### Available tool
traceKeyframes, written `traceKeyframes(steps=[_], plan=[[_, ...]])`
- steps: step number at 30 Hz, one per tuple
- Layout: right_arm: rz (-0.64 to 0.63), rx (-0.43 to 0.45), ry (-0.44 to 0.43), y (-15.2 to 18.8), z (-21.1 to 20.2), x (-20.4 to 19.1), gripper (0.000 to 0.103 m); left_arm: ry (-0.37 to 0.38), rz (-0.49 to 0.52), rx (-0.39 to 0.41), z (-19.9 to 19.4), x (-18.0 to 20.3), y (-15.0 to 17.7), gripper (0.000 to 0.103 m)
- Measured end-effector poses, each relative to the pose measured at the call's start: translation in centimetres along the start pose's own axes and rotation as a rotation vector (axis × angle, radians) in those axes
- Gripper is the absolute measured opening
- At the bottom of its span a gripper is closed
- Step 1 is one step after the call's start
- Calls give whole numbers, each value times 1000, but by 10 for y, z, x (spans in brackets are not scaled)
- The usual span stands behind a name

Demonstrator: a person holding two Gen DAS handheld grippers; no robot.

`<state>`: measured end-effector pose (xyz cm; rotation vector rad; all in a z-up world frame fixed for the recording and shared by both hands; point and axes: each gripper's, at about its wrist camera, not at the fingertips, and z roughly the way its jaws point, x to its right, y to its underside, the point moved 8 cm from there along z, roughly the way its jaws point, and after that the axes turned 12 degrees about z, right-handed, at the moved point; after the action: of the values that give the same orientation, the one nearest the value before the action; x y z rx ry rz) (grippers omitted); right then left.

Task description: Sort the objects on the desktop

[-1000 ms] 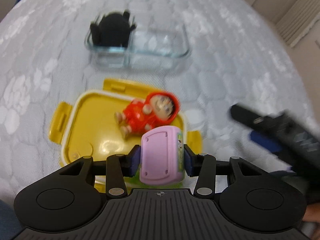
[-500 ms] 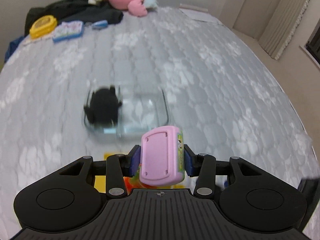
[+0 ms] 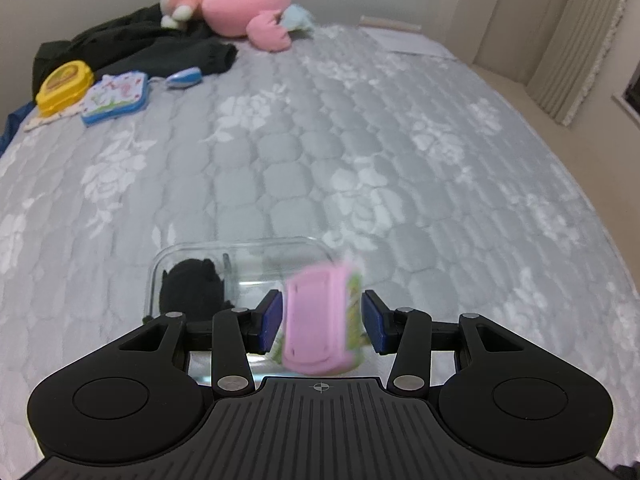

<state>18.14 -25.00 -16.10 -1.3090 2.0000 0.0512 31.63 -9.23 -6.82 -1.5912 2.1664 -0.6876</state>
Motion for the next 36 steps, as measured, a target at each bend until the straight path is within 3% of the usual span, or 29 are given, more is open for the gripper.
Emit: traceKeyframes(steps=[9,15,19,23,25,29,32,36], plan=[[18,-72,-16,3,14,1,97,-67,-13,-97,48,-18,21,48],[24,-83,-23,5,15,1,97,-47,-43,-143,53,-19,41,49],[48,-49,-52,0,10,1,97,-5,-56,-79,24,-15,67,49],[58,33,-79,-7,-1,2,97,-68,-61,41,-9,-27,97,56],[39,71,-78,-8,-4,0,97,-76,-100,61,-13,-36,110,57],[-96,150,-6,-6,-7,-12,100,-24,-185,65,-2,-52,133,57],[-213,191,29,-2,-11,-30,100,17,-189,61,4,-56,142,58],[-442,227,78,-3,-11,-67,93,78,-128,-6,12,-47,148,74]])
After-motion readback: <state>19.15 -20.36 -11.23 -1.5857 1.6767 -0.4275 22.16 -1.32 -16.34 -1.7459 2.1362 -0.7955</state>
